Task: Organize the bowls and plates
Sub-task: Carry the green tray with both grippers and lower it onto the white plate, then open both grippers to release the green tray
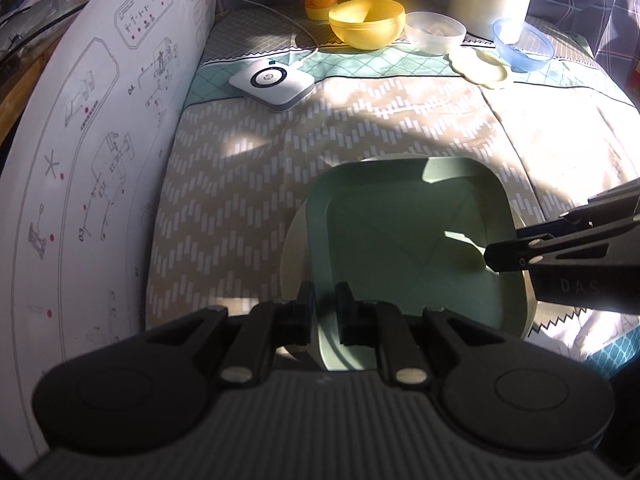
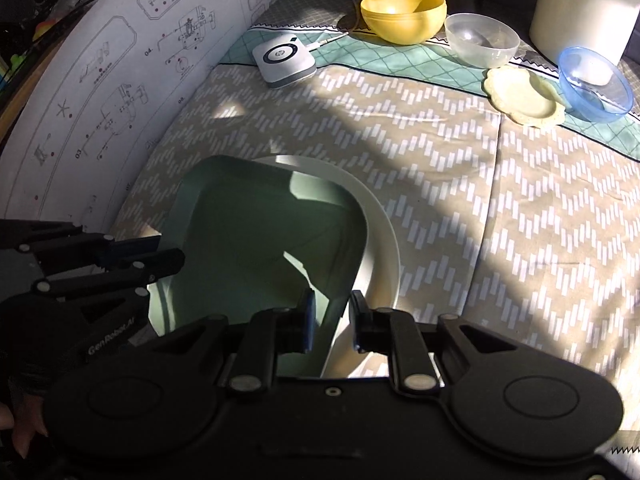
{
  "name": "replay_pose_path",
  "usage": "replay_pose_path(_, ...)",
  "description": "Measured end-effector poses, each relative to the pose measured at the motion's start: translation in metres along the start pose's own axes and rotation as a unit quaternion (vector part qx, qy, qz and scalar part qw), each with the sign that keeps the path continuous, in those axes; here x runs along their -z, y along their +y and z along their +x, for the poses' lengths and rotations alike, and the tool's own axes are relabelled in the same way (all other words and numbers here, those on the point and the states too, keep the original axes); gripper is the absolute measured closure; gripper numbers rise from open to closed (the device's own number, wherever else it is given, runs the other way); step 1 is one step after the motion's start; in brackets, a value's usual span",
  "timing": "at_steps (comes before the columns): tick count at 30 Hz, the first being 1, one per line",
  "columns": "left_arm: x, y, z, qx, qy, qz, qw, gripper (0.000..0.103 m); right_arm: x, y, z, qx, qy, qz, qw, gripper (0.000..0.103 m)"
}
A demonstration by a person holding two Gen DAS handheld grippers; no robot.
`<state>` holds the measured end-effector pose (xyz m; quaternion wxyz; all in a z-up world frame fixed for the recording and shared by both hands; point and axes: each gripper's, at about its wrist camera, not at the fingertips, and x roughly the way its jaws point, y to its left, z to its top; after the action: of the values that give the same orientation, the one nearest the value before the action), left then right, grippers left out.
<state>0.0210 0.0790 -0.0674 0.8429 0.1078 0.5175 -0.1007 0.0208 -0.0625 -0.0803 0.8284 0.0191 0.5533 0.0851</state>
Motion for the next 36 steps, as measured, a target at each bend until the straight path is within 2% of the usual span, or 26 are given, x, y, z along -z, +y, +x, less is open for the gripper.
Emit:
replay_pose_path(16,-0.005,-0.005,0.021,0.005,0.012,0.008,0.9999,0.092,-0.004,-0.008,0.019,0.005,0.011,0.014,1.000,0.085)
replay_pose_path(18,-0.005,-0.005,0.021,0.003,0.012,0.007,0.9999,0.089,-0.005,-0.008,0.019,0.004,0.009,0.015,1.000,0.084)
replay_pose_path(20,-0.005,-0.004,0.018,-0.004,0.008,0.005,0.9999,0.080,-0.005,-0.009,0.018,0.003,0.007,0.016,1.000,0.074)
replay_pose_path(21,-0.005,-0.003,0.014,-0.003,0.003,0.003,1.0000,0.066,-0.005,-0.009,0.016,-0.003,0.005,0.018,1.000,0.064)
replay_pose_path(22,-0.005,-0.002,0.009,0.000,-0.004,0.001,1.0000,0.049,-0.005,-0.009,0.014,-0.013,0.001,0.019,1.000,0.050)
replay_pose_path(23,-0.005,-0.002,0.004,-0.002,-0.010,0.001,0.9999,0.042,-0.005,-0.008,0.010,-0.023,-0.005,0.019,1.000,0.042)
replay_pose_path(26,-0.006,-0.001,-0.011,-0.033,-0.037,0.006,0.9987,0.027,-0.006,-0.004,-0.007,-0.005,-0.035,0.007,0.999,0.024)
replay_pose_path(28,-0.008,0.005,-0.019,-0.040,-0.051,-0.008,0.9978,0.004,-0.006,-0.006,-0.017,0.000,-0.052,0.005,0.999,0.012)
replay_pose_path(29,-0.009,0.008,-0.021,-0.040,-0.057,-0.016,0.9975,0.001,-0.006,-0.008,-0.023,-0.001,-0.062,0.005,0.998,0.009)
replay_pose_path(31,-0.012,0.012,-0.024,-0.035,-0.062,-0.029,0.9971,0.000,-0.005,-0.012,-0.031,0.005,-0.076,0.005,0.997,0.001)
replay_pose_path(36,-0.020,0.011,-0.027,-0.030,-0.066,-0.042,0.9965,0.000,-0.007,-0.021,-0.043,0.023,-0.090,0.010,0.996,0.000)
